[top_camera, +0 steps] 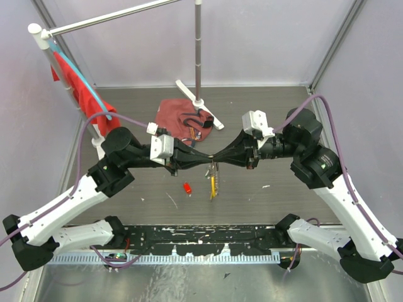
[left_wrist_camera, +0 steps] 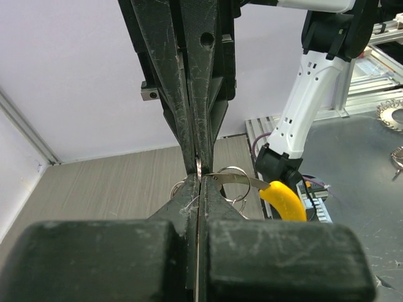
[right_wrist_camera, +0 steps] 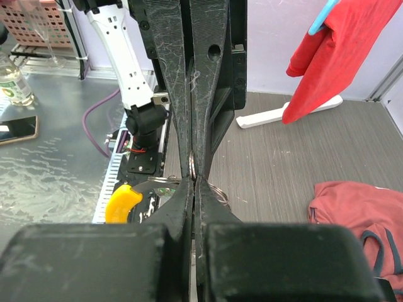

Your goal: Put the keys on the keyring

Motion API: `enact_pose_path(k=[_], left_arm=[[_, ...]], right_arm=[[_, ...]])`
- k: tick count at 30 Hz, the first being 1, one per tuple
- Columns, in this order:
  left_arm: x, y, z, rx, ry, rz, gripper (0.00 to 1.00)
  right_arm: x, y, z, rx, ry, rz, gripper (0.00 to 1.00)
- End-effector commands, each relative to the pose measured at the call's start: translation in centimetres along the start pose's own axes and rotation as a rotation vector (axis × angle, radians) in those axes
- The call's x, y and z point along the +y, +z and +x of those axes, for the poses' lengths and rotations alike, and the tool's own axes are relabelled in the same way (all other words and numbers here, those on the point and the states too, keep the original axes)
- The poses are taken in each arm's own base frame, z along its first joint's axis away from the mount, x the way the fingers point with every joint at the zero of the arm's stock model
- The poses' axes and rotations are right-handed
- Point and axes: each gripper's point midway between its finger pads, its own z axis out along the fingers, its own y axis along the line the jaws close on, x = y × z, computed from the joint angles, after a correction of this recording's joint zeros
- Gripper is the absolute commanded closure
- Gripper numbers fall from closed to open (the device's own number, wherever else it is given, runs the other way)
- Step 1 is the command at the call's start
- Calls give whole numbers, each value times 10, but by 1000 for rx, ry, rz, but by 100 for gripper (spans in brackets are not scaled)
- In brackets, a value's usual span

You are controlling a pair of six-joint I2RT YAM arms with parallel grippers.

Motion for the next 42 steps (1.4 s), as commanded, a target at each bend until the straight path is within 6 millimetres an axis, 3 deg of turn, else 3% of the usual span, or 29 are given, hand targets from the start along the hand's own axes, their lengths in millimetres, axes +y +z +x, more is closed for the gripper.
enact_pose_path(k=[1, 13, 20, 29, 42], left_arm=[[-1, 3, -24, -47, 30, 18, 100], [0, -6, -13, 69, 25, 3, 77], [3, -12, -8, 130, 28, -19, 75], [0, -17, 5, 262, -9, 17, 65], [4, -1, 10, 274, -42, 59, 64]], right_arm=[[1, 0, -18, -28, -40, -12, 100], [-2, -2, -6, 38, -12, 2, 99], [-3, -3, -2, 59, -3, 16, 99], [-6, -4, 3, 82, 12, 33, 99], [-3, -7, 7, 92, 19, 37, 99]])
